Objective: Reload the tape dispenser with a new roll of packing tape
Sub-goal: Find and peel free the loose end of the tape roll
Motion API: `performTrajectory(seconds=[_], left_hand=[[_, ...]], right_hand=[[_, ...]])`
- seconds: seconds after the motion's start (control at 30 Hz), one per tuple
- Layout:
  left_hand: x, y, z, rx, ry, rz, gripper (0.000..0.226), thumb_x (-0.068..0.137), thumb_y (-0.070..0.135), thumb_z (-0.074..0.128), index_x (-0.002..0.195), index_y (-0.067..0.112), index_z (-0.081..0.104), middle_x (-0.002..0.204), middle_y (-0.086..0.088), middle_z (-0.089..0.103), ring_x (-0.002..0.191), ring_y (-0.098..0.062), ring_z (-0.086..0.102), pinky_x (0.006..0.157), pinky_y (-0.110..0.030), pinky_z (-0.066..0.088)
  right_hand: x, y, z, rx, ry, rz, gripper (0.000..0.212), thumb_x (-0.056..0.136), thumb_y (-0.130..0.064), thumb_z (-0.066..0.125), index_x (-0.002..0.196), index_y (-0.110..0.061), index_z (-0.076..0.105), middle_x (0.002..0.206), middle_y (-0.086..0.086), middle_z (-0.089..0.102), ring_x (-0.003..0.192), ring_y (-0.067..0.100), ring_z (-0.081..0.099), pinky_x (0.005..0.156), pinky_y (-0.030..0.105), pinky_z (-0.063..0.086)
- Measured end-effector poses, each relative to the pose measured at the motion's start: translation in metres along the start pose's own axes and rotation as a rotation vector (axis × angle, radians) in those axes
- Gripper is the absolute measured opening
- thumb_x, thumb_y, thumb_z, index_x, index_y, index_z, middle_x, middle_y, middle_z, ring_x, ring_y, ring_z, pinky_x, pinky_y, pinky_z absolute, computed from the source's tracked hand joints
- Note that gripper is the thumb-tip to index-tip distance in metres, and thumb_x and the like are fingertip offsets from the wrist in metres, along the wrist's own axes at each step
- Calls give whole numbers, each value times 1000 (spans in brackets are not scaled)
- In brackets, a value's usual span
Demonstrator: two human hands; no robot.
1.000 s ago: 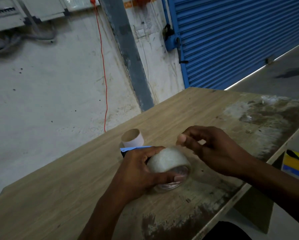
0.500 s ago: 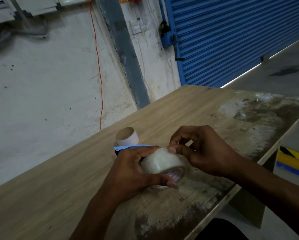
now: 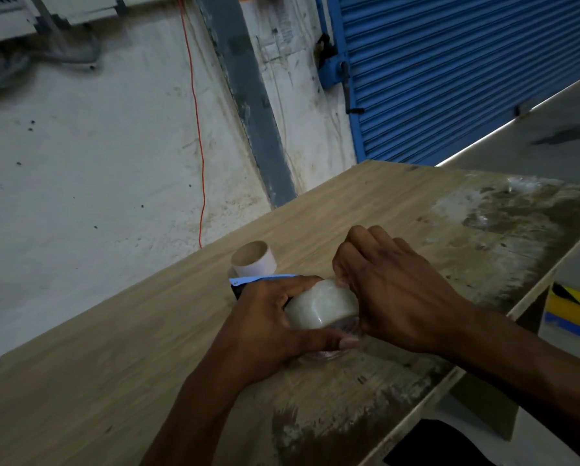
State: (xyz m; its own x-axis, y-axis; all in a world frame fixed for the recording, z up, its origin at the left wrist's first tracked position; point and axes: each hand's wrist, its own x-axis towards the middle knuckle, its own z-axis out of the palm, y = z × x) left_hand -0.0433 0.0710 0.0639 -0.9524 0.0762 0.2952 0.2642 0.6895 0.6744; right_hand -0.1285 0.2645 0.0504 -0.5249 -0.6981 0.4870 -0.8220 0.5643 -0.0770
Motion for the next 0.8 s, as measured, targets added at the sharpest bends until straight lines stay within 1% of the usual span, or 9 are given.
performTrajectory(seconds=[0.13,0.23,0.27,0.33,0.37,0.43,0.53,0.63,0.8], left_hand=[[-1,-2,-2,-10,11,-12,46,66,49,93,106,34,76,100,8,77,96,-12,73,86,-51,58],[1,-4,-4,-15,8,-21,44,65,49,94,102,32,77,96,6,77,92,-13,73,83,-52,58],[1,-4,-4,-19,13,-26,43,64,49,94,100,32,78,95,7,76,91,-14,73,82,-52,58],[1,-6,-5,-35,15,-39,42,64,47,95,100,31,78,96,7,77,93,-12,74,84,-52,58],[2,-7,-6,-41,8,-48,43,64,46,96,100,30,79,98,7,77,94,-13,74,85,-53,58],[2,-8,-7,-45,-9,-56,45,64,45,97,101,28,79,98,5,77,93,-15,74,84,-54,59],[3,-7,-7,-56,-24,-43,45,64,40,98,102,23,79,95,1,77,90,-17,73,81,-54,58],[3,-4,-7,-58,-40,-31,48,63,36,98,105,23,79,97,0,77,91,-16,73,82,-50,59],[3,-6,-8,-78,-37,-15,47,57,35,100,99,28,80,95,6,77,90,-5,70,78,-33,58]], right_hand=[[4,-1,-2,-84,-12,-17,40,86,-60,53,101,-23,48,103,0,42,90,21,41,72,37,31],[10,2,-4,-14,-1,20,28,81,-47,46,101,-27,47,103,-3,43,93,21,43,73,39,38],[12,7,-6,104,40,62,20,81,-40,45,99,-30,47,101,-6,46,93,19,45,75,40,42],[15,19,-14,409,133,166,4,95,-32,49,93,-33,52,93,-13,57,89,12,53,76,40,50],[14,23,-17,545,152,198,11,99,-37,53,91,-33,59,88,-14,63,85,8,59,75,38,52],[8,28,-21,741,113,190,20,94,-47,61,92,-30,72,87,-12,73,85,6,69,75,31,56],[-1,25,-15,905,32,160,23,84,-45,73,97,-26,80,96,-14,78,91,8,73,84,31,59],[2,20,-3,931,28,161,16,81,-32,83,95,-25,83,95,-14,79,88,7,74,84,31,60],[11,18,-2,853,0,170,5,80,-30,84,84,-28,82,88,-12,79,78,7,73,69,25,59]])
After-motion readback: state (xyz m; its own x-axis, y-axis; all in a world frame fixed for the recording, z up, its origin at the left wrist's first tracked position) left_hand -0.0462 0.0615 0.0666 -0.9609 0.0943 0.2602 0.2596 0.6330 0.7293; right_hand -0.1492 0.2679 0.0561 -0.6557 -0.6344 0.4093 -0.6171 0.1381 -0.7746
